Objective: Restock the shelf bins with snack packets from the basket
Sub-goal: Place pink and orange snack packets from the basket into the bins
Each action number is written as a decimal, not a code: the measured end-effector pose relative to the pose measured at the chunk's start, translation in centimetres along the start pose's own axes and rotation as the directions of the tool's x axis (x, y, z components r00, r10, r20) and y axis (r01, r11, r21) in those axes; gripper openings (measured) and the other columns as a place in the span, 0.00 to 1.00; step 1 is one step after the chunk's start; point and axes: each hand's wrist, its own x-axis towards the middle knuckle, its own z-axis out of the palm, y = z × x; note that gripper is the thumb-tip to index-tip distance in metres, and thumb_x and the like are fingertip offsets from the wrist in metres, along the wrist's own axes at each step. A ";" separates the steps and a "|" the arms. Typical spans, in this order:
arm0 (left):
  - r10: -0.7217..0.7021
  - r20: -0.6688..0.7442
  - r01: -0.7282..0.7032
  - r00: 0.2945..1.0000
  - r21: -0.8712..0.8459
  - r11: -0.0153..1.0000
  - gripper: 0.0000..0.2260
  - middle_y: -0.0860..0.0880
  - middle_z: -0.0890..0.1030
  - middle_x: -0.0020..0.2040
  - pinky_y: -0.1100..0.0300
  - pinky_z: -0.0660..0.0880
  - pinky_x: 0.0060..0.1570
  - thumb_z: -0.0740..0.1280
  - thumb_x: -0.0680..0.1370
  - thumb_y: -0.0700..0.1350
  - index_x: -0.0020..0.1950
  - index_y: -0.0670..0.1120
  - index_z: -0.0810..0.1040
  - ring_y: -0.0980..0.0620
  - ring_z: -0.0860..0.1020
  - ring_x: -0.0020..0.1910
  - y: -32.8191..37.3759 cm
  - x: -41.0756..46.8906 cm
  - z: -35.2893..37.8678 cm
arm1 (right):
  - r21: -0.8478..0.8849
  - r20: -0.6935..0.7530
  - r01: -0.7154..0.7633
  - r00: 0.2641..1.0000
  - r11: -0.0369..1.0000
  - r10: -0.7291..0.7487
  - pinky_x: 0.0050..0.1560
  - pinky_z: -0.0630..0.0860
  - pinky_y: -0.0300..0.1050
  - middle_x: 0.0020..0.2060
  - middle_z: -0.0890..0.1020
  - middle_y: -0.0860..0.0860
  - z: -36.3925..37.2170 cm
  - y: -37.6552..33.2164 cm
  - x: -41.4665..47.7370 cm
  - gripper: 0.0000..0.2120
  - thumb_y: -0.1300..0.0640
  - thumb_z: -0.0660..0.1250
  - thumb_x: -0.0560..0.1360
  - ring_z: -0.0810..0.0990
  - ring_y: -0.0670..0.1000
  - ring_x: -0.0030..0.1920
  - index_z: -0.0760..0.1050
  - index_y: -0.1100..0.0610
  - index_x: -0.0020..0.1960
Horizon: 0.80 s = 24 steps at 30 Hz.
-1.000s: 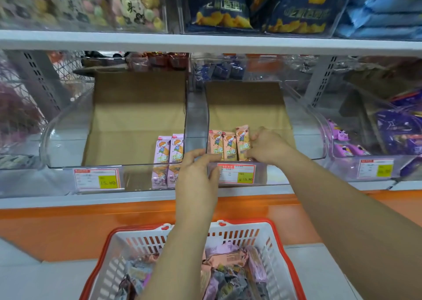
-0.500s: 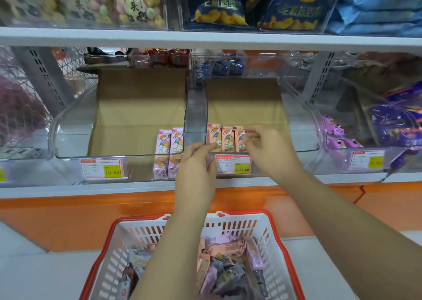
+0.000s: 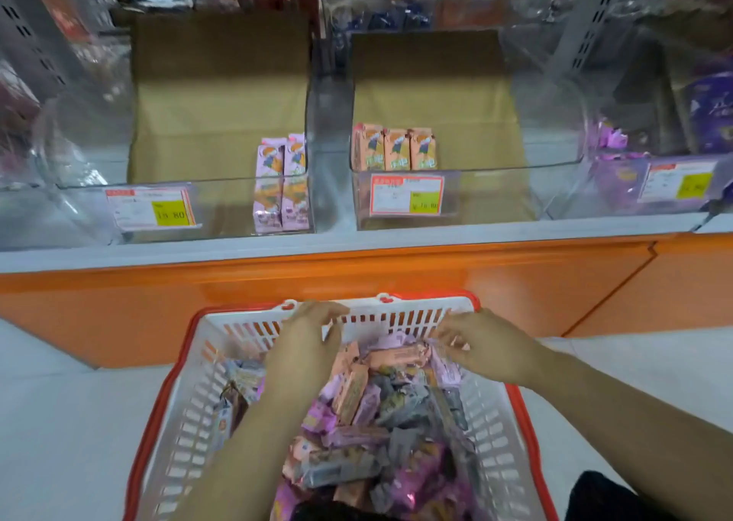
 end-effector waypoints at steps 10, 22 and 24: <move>-0.401 0.490 0.069 0.774 0.564 0.823 0.27 0.51 0.40 0.78 0.29 0.47 0.68 0.56 0.82 0.51 0.76 0.63 0.45 0.40 0.42 0.76 -5.4 -2.0 7.0 | -0.750 0.101 0.107 0.994 0.653 -0.047 0.74 0.42 0.57 0.67 0.73 0.53 5.1 1.6 1.2 0.28 0.54 0.63 0.76 0.74 0.55 0.64 0.60 0.54 0.73; -0.408 0.528 0.090 0.745 0.526 0.846 0.29 0.52 0.39 0.78 0.29 0.49 0.69 0.59 0.80 0.51 0.77 0.61 0.47 0.41 0.50 0.76 -5.0 -1.5 6.1 | -0.467 -0.150 -0.099 0.988 0.878 0.031 0.59 0.73 0.45 0.51 0.81 0.51 4.3 0.8 2.0 0.18 0.52 0.60 0.76 0.78 0.52 0.51 0.70 0.52 0.65; -0.390 0.550 0.125 0.739 0.457 0.881 0.30 0.51 0.41 0.79 0.34 0.54 0.70 0.62 0.79 0.49 0.77 0.61 0.50 0.41 0.50 0.76 -4.2 -1.4 4.6 | -0.217 -0.222 -0.138 0.971 0.966 0.089 0.38 0.74 0.43 0.43 0.81 0.53 2.5 -0.2 1.2 0.17 0.51 0.61 0.76 0.78 0.52 0.40 0.69 0.53 0.64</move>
